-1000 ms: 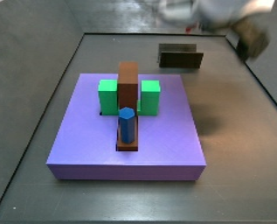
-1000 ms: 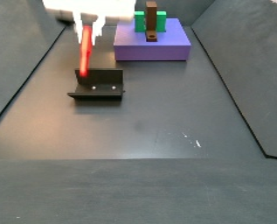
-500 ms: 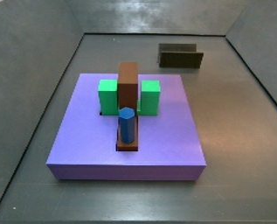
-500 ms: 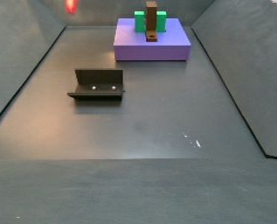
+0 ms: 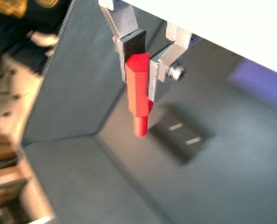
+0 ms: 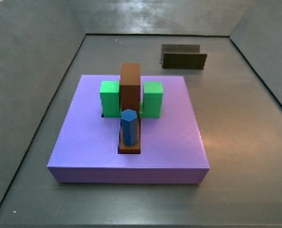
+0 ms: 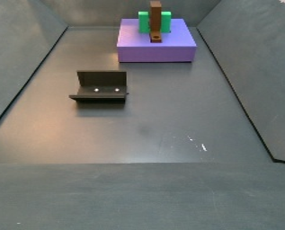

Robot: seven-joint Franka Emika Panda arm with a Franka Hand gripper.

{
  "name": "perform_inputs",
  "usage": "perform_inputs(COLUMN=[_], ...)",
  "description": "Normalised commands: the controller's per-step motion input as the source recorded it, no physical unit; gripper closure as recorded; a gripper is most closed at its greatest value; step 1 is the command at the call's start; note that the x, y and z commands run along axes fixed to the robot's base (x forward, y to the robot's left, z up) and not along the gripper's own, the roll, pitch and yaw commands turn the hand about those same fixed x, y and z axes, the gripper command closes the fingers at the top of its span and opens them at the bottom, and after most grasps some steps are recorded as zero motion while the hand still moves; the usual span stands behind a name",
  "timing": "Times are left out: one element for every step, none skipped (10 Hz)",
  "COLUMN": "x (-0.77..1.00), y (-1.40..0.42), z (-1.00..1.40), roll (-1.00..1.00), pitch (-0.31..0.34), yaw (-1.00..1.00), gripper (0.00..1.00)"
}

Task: Pick up the red object. Move up. Place the red object on the fixture. Regrasp the red object. Move to above the board. Insert the red object.
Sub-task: Move to above the board.

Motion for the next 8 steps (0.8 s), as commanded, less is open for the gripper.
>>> perform_inputs(x=[-1.21,-1.18,-1.19,-0.44,-0.16,-0.02,-0.03,-0.07], y=[-1.40,-1.40,-1.40,-0.47,-0.15,0.02,0.01,0.02], z=[0.28,0.30,0.30,0.09,0.02,0.00,0.01,-0.01], roll=[-1.00,-1.00,-1.00,-1.00,-1.00,-1.00,-1.00,-1.00], pitch=[0.140,0.148,0.151,0.160,0.162,0.164,0.157,0.127], yaw=[-0.14,-0.13,-0.13,-0.11,-0.10,-0.08,-0.07,-0.06], gripper=[1.00,1.00,1.00,1.00,1.00,1.00,1.00,1.00])
